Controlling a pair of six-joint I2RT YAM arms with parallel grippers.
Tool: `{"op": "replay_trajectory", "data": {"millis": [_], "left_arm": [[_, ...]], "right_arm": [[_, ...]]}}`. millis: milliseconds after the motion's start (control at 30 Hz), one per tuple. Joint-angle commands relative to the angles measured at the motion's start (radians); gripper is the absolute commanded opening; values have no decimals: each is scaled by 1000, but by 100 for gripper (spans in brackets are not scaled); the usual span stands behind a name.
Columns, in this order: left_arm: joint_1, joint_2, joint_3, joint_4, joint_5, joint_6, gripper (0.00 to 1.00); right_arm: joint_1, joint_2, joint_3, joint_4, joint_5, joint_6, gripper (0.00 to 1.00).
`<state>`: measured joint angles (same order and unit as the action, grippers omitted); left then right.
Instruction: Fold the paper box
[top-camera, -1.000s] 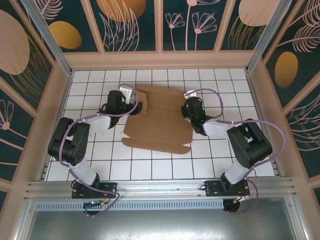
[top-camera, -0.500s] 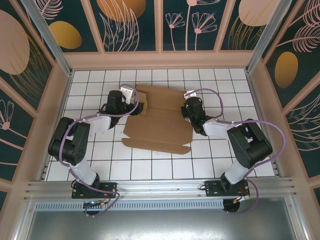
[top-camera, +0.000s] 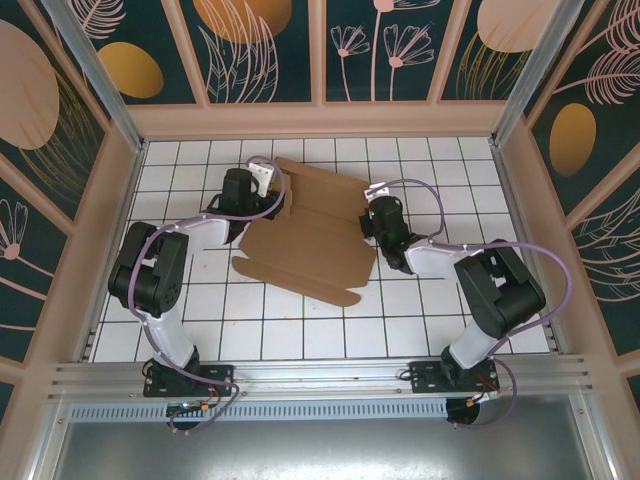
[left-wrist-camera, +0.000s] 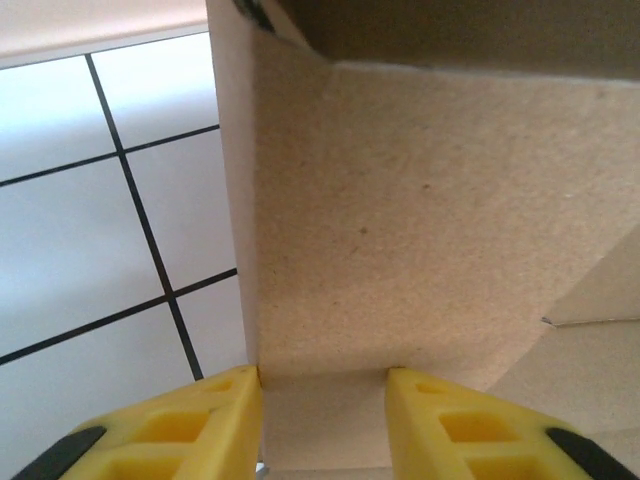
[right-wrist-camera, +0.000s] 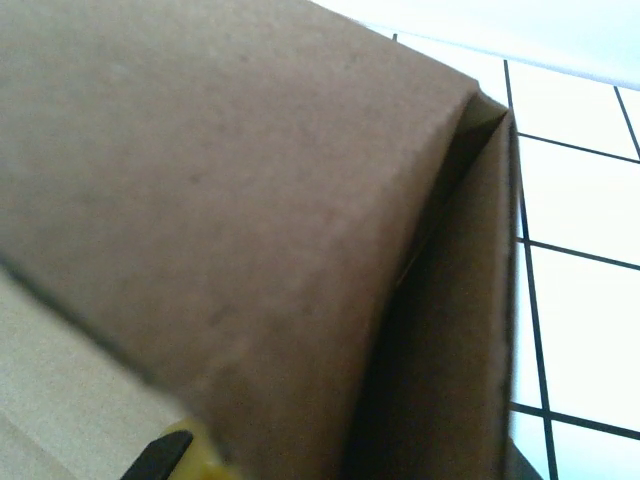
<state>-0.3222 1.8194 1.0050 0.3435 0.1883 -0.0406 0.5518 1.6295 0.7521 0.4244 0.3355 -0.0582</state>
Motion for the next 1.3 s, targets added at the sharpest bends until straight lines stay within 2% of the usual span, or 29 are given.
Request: {"op": "replay_trajectory", "data": {"millis": [0,33,100,133,200,367,433,500,567,633,733,800,967,1067,1133,1267], "left_arm": [[-5,12,20,39,-26,6,34],[-5,4,6,58,-19,13,38],[-4,-29,-58,129,-29,31,57],[0,-42,-85,157,-30,32,62],[23,-69,-123,192,34,20,66],[74,-93,-151,224,202,9,69],[91,-91,-151,229,294,19,70],[101,-84,-143,222,385,42,71],[104,-77,-126,205,428,66,72],[104,-69,-105,179,454,84,72],[104,-63,-74,137,471,113,73],[104,-60,-56,108,479,133,72],[103,-49,-56,117,500,105,71],[104,-44,-55,110,463,95,69],[104,-36,-42,94,444,87,64],[104,-15,-2,65,386,60,46]], "right_arm": [[34,-24,-25,16,-101,-63,0],[34,-24,-28,19,-98,-63,0],[32,-26,-32,23,-94,-65,0],[30,-28,-34,25,-93,-65,0],[25,-32,-37,28,-97,-60,0],[11,-35,-37,26,-123,-67,0],[0,-47,-51,48,-211,-93,0],[-66,-60,-43,37,-396,-119,0],[-114,-66,-28,35,-543,-136,0],[-136,-64,-1,8,-615,-159,0],[-129,-41,62,-93,-638,-204,0],[-118,-22,84,-131,-611,-211,0],[-94,-5,86,-141,-577,-198,0],[-90,-11,86,-141,-571,-187,0],[-88,-19,86,-139,-575,-179,0],[-73,-41,78,-130,-553,-175,0]]}}
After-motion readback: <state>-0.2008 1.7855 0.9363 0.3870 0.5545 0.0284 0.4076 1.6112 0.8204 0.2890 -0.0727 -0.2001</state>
